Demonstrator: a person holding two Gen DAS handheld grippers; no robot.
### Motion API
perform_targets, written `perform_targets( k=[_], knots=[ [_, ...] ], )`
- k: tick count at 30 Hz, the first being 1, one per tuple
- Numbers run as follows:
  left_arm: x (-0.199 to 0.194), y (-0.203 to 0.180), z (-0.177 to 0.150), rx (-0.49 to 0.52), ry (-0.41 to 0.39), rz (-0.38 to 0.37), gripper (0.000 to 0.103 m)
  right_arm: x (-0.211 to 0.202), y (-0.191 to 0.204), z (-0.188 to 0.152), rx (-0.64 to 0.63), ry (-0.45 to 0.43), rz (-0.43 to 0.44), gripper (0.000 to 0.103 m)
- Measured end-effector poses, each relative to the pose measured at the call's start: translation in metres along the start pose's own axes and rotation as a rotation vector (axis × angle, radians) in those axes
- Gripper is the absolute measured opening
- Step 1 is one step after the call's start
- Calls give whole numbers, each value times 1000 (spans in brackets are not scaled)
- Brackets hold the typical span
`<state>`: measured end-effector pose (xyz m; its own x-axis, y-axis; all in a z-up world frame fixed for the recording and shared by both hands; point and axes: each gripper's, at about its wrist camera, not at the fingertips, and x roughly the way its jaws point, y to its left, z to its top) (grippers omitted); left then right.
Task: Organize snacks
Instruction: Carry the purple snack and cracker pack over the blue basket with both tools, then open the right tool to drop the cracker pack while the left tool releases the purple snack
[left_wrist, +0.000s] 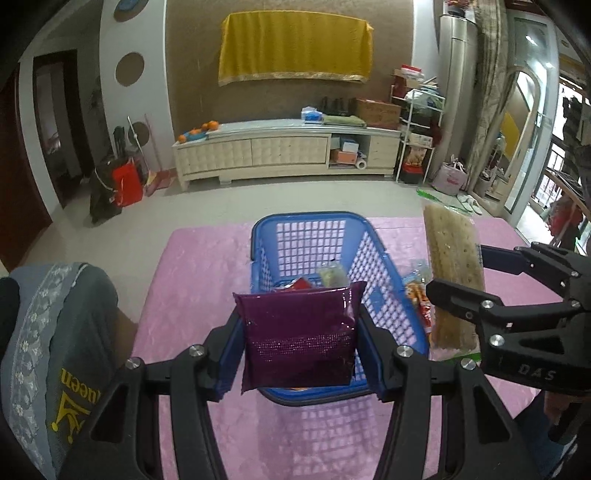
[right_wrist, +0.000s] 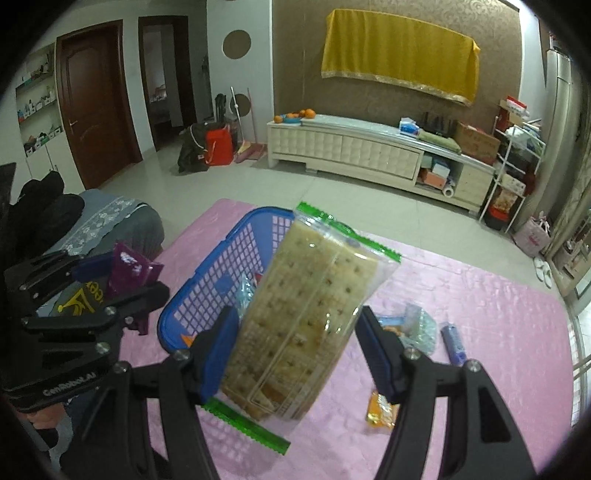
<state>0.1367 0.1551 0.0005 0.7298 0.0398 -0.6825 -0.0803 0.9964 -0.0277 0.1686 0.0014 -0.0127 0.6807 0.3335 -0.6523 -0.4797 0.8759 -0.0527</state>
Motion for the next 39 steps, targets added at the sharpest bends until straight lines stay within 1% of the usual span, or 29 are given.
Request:
perform_targets(
  k=[5, 12, 15, 16, 21, 23, 26, 30, 33, 35, 39],
  knots=[
    [21, 13, -4, 6, 7, -6, 53, 31, 9, -1, 2, 28, -18, 69],
    [52, 27, -12, -39, 54, -33, 53, 68, 22, -8, -38, 74, -59, 69],
    [58, 31, -15, -50, 63, -41, 53, 78, 26, -12, -45, 97, -59, 69],
    [59, 34, -16, -58, 65, -49, 53, 80, 26, -14, -40, 92, -72, 69],
    [60, 43, -18, -63, 66, -48, 53, 87, 26, -23, 17, 85, -106, 69],
    [59, 44, -18, -62, 68, -48, 53, 91, 27, -27, 37, 101, -107, 70],
    [59, 42, -19, -61, 73, -41, 53, 86, 30, -31, 37, 82, -93, 70],
    [59, 36, -20, -56, 84, -41, 53, 85, 30, -34, 43, 124, -22, 72],
    [58, 34, -21, -51, 84, -46, 53, 76, 31, -36, 41, 139, 15, 76],
    [56, 35, -21, -46, 84, -45, 53, 66, 33, -37, 21, 128, 3, 86],
    [50, 31, -21, -30, 82, -38, 53, 45, 34, -39, -16, 83, -17, 87]
  ],
)
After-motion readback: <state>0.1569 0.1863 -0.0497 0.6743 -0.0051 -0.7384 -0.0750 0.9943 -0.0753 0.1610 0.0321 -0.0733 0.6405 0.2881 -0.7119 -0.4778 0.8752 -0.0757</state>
